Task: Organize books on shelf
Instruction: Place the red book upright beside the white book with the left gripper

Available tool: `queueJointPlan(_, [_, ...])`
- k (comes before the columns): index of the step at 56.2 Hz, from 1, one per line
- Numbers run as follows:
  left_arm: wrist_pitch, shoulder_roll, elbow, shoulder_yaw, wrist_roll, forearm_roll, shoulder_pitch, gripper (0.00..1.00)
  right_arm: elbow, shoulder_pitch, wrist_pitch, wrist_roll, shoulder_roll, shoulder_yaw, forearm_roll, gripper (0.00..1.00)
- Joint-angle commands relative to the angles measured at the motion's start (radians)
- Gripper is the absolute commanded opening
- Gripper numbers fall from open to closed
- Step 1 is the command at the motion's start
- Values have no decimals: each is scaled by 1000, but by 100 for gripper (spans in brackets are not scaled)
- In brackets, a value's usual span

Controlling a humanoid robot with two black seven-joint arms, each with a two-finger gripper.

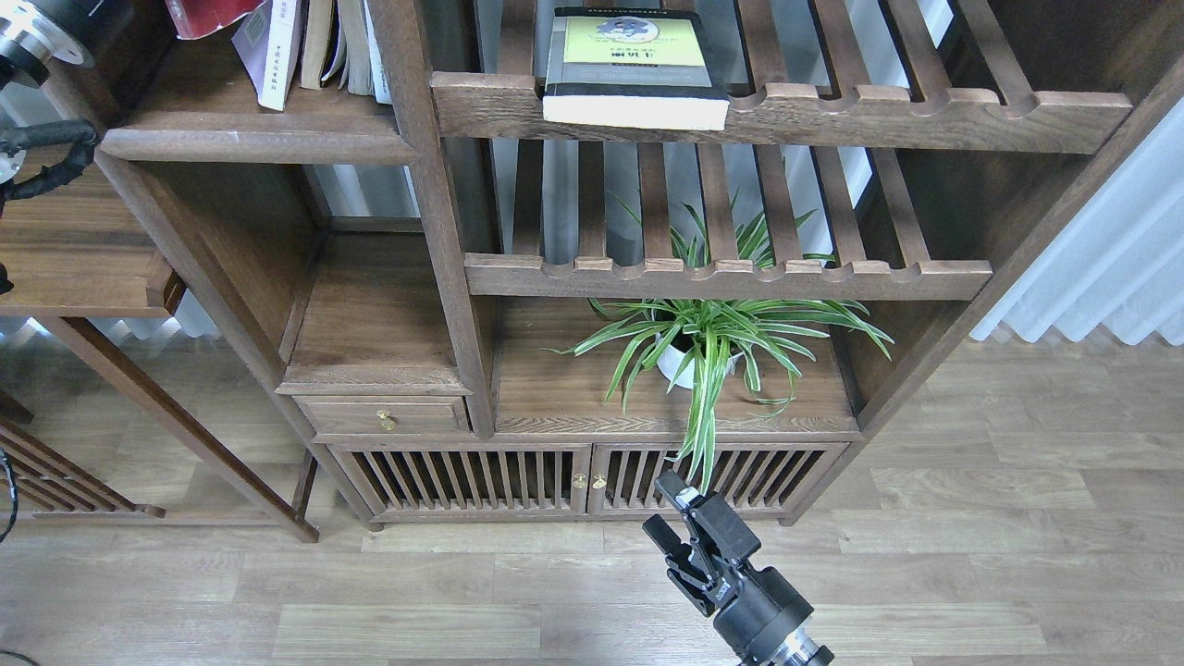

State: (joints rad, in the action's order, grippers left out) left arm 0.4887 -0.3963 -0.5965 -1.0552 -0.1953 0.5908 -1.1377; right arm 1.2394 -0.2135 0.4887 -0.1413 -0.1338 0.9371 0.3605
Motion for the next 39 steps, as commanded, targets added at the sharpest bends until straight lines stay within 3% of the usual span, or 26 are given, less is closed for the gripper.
queueJointPlan(1, [0, 2, -11, -2, -4, -3, 18, 40, 0, 2, 0, 0, -3, 0, 0, 99])
queueJointPlan(9, [0, 1, -20, -6, -4, -39, 24, 44, 0, 2, 0, 0, -4, 2, 0, 99])
queueJointPlan(24, [0, -45, -218, -34, 22, -77, 107, 45, 0, 22, 0, 0, -4, 9, 0, 99])
queueJointPlan(34, [0, -79, -387, -127, 100, -105, 274, 48, 12, 46, 0, 0, -9, 20, -2, 99])
queueJointPlan(39, [0, -81, -508, -180, 168, -167, 387, 48, 48, 46, 0, 0, -14, 28, -2, 99])
